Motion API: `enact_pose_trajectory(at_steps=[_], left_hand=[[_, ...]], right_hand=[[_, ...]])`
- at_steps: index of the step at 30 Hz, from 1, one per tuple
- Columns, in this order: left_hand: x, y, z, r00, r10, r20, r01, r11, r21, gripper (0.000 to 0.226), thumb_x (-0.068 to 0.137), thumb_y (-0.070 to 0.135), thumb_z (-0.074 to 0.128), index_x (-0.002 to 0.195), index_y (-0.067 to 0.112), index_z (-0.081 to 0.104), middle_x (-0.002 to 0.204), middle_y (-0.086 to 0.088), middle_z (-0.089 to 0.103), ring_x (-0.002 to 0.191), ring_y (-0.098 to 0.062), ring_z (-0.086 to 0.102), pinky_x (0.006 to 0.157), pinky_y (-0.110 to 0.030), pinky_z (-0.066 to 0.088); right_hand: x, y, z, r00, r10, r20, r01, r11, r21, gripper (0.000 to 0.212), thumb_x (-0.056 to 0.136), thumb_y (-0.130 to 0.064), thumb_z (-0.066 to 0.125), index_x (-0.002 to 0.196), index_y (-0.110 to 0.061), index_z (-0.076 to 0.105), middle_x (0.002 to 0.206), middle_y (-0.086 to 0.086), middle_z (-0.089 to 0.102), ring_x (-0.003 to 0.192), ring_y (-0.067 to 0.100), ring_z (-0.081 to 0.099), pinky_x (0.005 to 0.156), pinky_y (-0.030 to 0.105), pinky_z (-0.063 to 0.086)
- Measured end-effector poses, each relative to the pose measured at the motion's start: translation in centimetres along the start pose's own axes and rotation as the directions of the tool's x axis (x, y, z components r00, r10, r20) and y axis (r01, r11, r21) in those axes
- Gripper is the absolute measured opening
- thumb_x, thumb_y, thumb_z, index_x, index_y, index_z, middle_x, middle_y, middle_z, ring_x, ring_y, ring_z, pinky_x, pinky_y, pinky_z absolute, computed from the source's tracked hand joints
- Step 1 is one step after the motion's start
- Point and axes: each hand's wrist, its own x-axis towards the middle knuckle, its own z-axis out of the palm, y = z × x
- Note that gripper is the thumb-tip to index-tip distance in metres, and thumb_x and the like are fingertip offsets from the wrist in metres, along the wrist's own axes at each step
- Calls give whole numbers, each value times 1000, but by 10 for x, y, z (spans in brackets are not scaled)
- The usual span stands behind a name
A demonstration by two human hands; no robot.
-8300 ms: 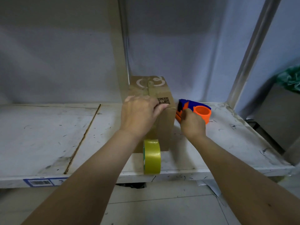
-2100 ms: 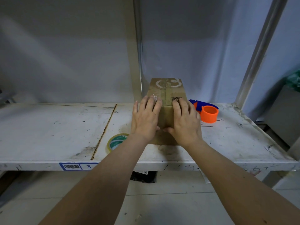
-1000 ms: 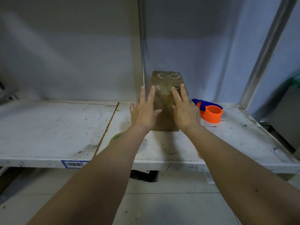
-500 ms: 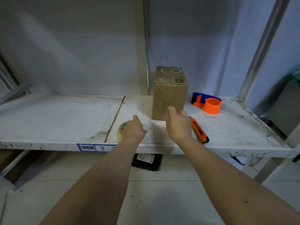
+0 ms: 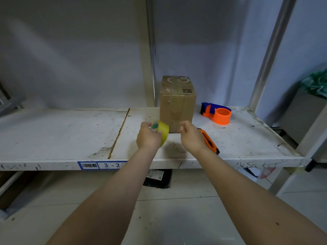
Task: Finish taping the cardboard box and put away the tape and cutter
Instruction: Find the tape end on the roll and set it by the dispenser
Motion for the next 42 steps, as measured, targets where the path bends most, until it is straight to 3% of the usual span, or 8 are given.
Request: enact_pose_trajectory(at_steps=[5,8,12,22,27,29,32,42], left_hand=[[-16,6,13,976,-77,204,147,923,-356,48,87,5,65,130,10,44,108,-5,61,102,-23,57,92,-34,47],[-22,7,17,959,-46,280,161,901,-403,54,87,1,64,134,12,40,108,-8,65,111,-28,60,104,-44,44],[-25,7,17,940,50,338,102,903,-417,57,87,-3,62,136,13,38,100,-7,68,99,-23,60,101,-41,43],[-29,7,5,914,222,340,-98,933,-347,57,87,-2,62,136,16,40,89,-2,67,92,-14,60,69,-17,40],[-33,10,1,891,310,332,-244,943,-225,53,86,1,64,132,19,44,92,-2,67,80,-11,59,72,-16,44],[-34,11,0,880,339,333,-290,938,-190,51,85,2,65,130,20,46,92,-2,68,82,-12,60,73,-16,45],[-35,11,-1,865,367,341,-335,930,-151,48,85,3,65,126,22,48,95,-3,70,91,-17,63,77,-18,47],[-36,10,-2,849,388,358,-381,920,-92,47,87,5,65,128,23,48,101,-1,70,94,-14,63,74,-16,46]], right_hand=[[8,-7,-22,996,82,21,-84,976,202,38,101,-24,31,134,-13,48,137,9,52,124,25,47,99,33,38],[12,-7,-33,991,118,61,-131,955,267,38,101,-22,34,133,-12,51,136,7,52,124,23,47,99,32,38],[12,-7,-44,983,140,119,-170,939,298,32,99,-21,41,123,-10,59,118,3,56,106,18,50,85,30,42],[13,-9,-49,992,96,84,-119,936,331,22,95,-15,50,112,-10,63,105,3,61,95,17,53,69,24,44],[16,-14,-51,991,44,127,-80,953,291,29,99,-19,44,123,-14,60,116,1,58,105,14,50,81,26,41],[18,-16,-53,985,36,168,-81,960,269,30,100,-18,43,124,-13,59,116,2,58,103,15,51,76,24,42],[21,-18,-56,984,24,178,-68,967,244,25,98,-15,47,116,-12,63,116,8,64,102,21,58,67,20,44],[24,-13,-59,988,0,157,-23,989,146,9,93,-12,54,90,-17,61,105,9,63,100,21,58,80,26,49]])
